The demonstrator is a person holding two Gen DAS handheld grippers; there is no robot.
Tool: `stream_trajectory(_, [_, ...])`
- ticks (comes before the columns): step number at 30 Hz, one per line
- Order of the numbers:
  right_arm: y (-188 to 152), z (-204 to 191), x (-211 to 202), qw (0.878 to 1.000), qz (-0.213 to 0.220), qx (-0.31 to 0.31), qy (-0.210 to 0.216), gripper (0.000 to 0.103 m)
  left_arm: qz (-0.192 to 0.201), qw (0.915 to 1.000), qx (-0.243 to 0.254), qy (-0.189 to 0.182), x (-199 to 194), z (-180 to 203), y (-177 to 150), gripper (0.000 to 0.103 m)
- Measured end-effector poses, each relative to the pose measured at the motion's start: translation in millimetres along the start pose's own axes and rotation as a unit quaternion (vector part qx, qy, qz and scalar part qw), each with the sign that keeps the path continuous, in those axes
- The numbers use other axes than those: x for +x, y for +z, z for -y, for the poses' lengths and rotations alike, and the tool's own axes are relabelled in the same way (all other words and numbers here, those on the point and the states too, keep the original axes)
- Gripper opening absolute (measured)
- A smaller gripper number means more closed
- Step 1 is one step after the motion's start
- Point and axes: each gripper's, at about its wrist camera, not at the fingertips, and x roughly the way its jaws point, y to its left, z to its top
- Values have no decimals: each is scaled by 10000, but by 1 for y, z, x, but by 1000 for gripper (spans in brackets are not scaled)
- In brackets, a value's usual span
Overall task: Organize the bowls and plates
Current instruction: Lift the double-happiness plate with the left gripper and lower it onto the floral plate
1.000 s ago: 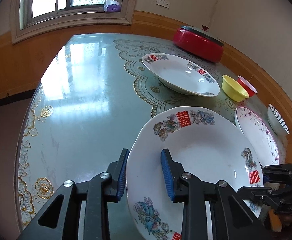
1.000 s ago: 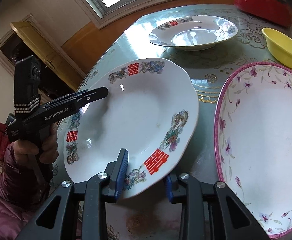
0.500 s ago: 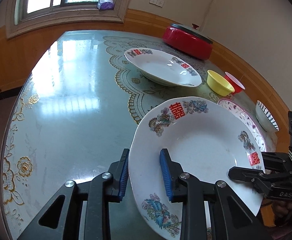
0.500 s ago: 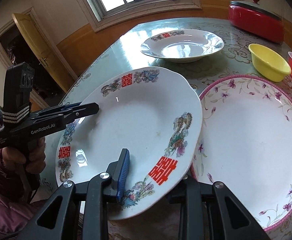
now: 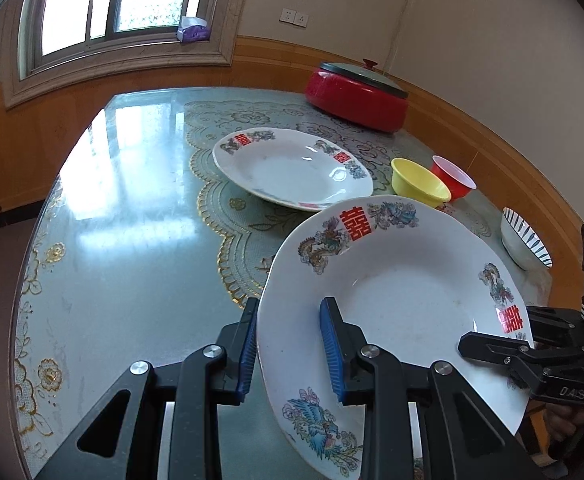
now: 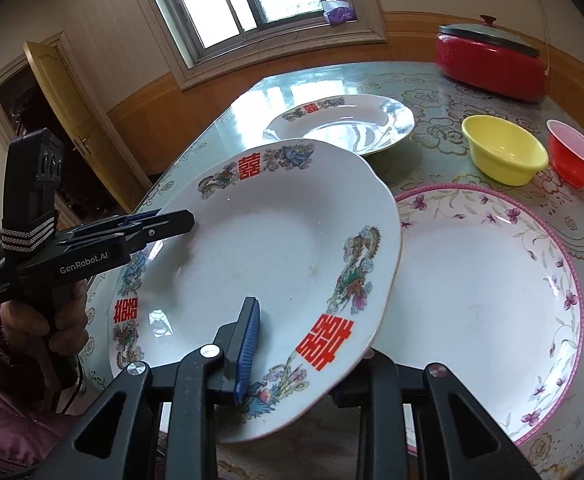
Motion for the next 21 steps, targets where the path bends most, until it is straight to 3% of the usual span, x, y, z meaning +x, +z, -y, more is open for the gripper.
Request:
stream_trajectory(10, [-3, 60, -40, 9972, 195, 415, -586, 28, -82, 9983, 383, -422, 42, 69, 26, 31])
stream_trajectory(21, [-16, 121, -32, 9943, -133, 872, -592, 28, -455, 9973, 374, -445, 99, 111, 26, 30])
